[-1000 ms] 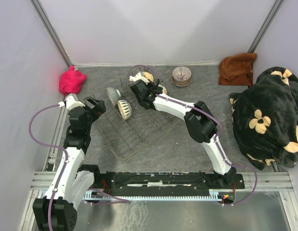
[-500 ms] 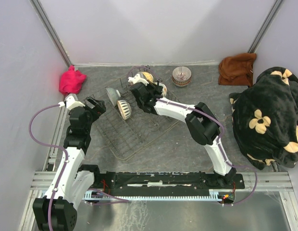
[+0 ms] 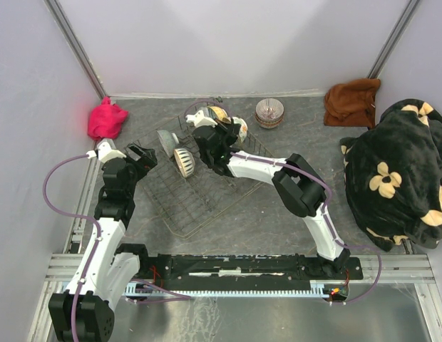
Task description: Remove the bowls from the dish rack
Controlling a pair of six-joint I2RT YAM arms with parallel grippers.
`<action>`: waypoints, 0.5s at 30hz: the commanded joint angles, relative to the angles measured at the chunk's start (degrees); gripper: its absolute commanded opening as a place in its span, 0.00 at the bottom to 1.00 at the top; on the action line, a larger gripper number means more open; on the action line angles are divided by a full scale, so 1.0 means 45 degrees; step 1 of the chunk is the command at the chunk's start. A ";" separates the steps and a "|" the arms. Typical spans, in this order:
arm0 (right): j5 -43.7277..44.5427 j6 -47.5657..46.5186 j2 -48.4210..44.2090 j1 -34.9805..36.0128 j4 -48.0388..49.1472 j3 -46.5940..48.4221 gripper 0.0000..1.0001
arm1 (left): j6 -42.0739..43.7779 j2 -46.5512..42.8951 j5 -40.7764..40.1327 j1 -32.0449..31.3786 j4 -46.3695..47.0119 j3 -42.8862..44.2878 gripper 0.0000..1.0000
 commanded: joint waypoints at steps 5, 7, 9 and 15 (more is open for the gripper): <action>0.0969 -0.1628 -0.1226 0.0042 0.2751 -0.0186 0.01 | -0.0331 0.0000 -0.0095 -0.0023 0.0467 0.0054 0.99; 0.1018 -0.1936 -0.1227 0.0044 0.3040 -0.0202 0.01 | -0.0353 0.0028 -0.0092 -0.0024 0.0470 0.0039 0.99; 0.1088 -0.2267 -0.1209 0.0037 0.3368 -0.0228 0.01 | -0.0345 0.0025 -0.0089 -0.0024 0.0469 0.0044 0.99; 0.1110 -0.2646 -0.1384 0.0027 0.3776 -0.0317 0.01 | -0.0363 0.0026 -0.0083 -0.0024 0.0474 0.0047 0.99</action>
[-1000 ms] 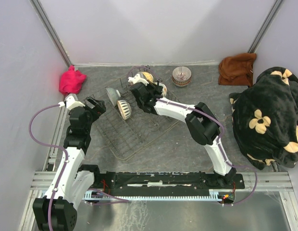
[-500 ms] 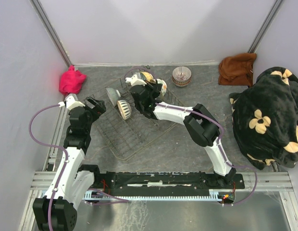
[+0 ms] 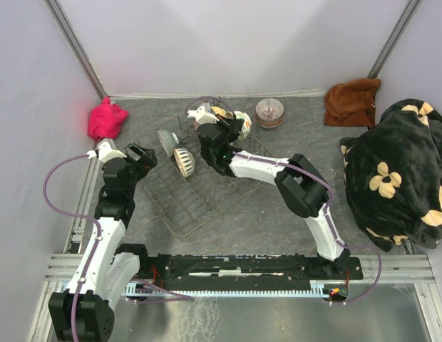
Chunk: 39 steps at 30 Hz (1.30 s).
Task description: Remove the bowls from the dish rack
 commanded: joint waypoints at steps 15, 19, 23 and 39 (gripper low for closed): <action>0.0408 -0.1275 -0.1574 -0.0137 0.1976 -0.0002 0.01 | -0.0373 -0.0105 -0.0087 -0.0024 0.0423 0.0068 0.99; 0.0338 -0.1229 -0.1874 -0.0268 0.1844 0.0114 0.01 | -0.0382 -0.0109 -0.0097 -0.0024 0.0423 0.0056 0.99; 0.0105 -0.0214 -0.2327 -0.0418 0.0637 0.0285 0.01 | -0.0402 -0.0101 -0.0096 -0.0024 0.0434 0.0040 0.99; -0.4606 0.8193 -0.2645 -0.3850 -1.0148 0.4432 0.01 | -0.0402 -0.0040 -0.0049 -0.0024 0.0458 0.0059 0.99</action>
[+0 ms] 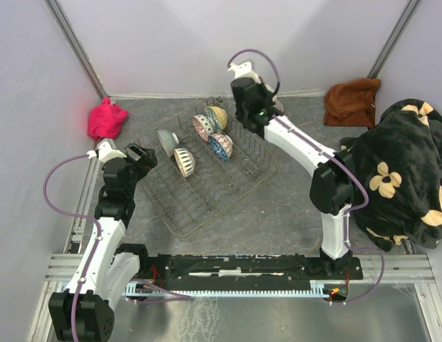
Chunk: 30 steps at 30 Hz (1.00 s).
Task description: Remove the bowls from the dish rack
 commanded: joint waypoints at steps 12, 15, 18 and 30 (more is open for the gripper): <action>-0.5580 0.5176 0.0638 -0.3178 -0.4671 0.3506 0.01 | -0.0378 0.0098 -0.0101 -0.0026 0.0560 0.0050 0.99; -0.6713 0.5810 0.0780 -0.3613 -0.4769 0.3538 0.01 | -0.0378 0.0169 -0.0104 -0.0023 0.0598 0.0051 0.99; -0.7310 0.6155 0.0910 -0.3901 -0.4815 0.3552 0.01 | -0.0368 0.0224 -0.0092 -0.0024 0.0638 0.0056 0.99; -0.9207 0.7435 0.1894 -0.5056 -0.5073 0.4132 0.01 | -0.0392 0.0362 -0.0067 -0.0024 0.0738 0.0000 0.99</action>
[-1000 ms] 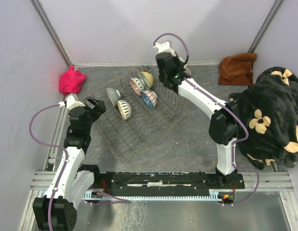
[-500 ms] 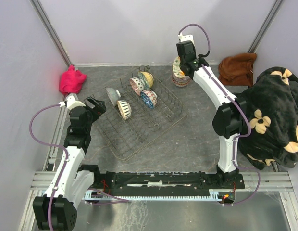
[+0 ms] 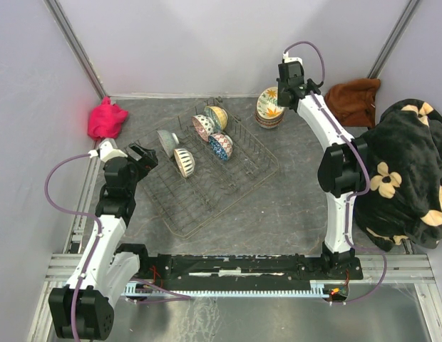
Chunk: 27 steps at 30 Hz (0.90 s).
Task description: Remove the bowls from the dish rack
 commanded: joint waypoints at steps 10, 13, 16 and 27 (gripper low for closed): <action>-0.1488 0.1666 0.0970 -0.0676 0.0674 0.1500 0.01 | -0.0378 -0.0012 -0.0077 -0.0022 0.0650 0.0029 0.99; -0.1644 0.1847 0.1254 -0.0713 0.0612 0.1778 0.01 | -0.0383 -0.0012 -0.0088 -0.0024 0.0672 0.0021 0.99; -0.1808 0.2052 0.1555 -0.0750 0.0517 0.2119 0.01 | -0.0376 0.0024 -0.0103 -0.0024 0.0690 0.0009 0.99; -0.2140 0.2612 0.2049 -0.0925 0.0211 0.2555 0.01 | -0.0377 0.0164 -0.0064 -0.0024 0.0823 0.0021 0.99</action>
